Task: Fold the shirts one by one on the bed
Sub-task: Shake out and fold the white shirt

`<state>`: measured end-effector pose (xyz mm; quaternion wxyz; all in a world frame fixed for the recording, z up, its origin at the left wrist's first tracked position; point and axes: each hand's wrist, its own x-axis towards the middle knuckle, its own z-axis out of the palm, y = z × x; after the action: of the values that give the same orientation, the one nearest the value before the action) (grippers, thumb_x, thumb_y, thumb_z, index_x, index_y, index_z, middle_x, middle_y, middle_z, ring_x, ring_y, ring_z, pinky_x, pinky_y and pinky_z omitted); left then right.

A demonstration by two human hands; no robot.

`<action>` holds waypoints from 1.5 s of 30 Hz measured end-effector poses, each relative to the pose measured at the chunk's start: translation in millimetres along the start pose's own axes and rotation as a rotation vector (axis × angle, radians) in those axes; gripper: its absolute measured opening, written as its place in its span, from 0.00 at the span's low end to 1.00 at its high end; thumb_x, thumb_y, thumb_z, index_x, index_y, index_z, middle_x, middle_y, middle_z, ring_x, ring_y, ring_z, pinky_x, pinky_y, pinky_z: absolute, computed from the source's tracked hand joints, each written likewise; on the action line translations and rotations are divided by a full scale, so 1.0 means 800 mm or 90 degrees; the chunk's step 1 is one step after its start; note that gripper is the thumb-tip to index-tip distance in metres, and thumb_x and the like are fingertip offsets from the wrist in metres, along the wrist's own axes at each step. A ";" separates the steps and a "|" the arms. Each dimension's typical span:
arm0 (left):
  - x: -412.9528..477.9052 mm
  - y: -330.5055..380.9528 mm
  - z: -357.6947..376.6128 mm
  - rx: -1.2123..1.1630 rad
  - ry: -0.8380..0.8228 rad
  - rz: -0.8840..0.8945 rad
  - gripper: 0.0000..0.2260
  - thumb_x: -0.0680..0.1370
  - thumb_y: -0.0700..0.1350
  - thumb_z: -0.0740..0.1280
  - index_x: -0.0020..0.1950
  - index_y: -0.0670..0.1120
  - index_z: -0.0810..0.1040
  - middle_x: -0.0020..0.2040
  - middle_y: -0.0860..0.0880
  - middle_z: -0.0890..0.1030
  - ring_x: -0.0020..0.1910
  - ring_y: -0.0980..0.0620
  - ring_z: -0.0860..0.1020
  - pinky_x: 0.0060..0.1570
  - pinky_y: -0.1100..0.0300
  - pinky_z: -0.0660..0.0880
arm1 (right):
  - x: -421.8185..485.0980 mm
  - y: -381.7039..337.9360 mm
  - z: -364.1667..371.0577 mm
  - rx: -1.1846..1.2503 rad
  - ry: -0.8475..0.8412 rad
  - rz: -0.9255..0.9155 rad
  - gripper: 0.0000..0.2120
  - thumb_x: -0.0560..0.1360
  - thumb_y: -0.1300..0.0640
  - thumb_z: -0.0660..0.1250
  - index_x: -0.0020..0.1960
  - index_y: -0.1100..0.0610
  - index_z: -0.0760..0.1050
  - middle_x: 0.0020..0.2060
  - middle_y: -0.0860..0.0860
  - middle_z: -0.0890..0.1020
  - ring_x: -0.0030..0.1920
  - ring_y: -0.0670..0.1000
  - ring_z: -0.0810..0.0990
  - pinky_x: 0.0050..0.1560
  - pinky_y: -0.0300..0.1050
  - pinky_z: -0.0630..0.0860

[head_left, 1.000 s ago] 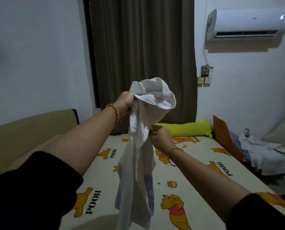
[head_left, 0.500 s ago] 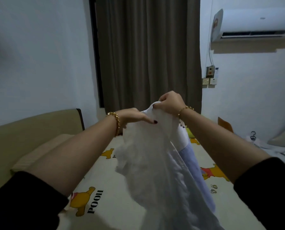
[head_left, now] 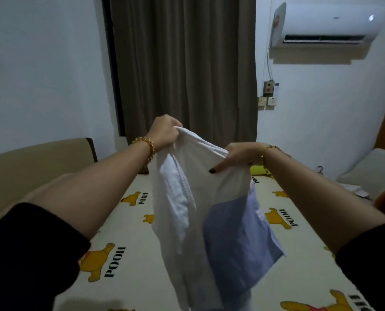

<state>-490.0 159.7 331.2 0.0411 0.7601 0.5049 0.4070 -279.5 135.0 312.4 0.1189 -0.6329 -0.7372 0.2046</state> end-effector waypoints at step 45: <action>-0.085 -0.007 0.123 0.451 -0.177 0.047 0.09 0.73 0.41 0.64 0.52 0.45 0.78 0.51 0.43 0.78 0.49 0.41 0.78 0.47 0.51 0.77 | -0.028 0.151 0.044 -0.249 0.201 0.052 0.12 0.76 0.61 0.61 0.55 0.65 0.77 0.53 0.63 0.80 0.54 0.62 0.78 0.47 0.48 0.72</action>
<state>-439.7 142.1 224.0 -0.1709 0.7929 0.5760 0.1012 -184.2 121.8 228.8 0.0997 -0.6970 -0.7091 -0.0386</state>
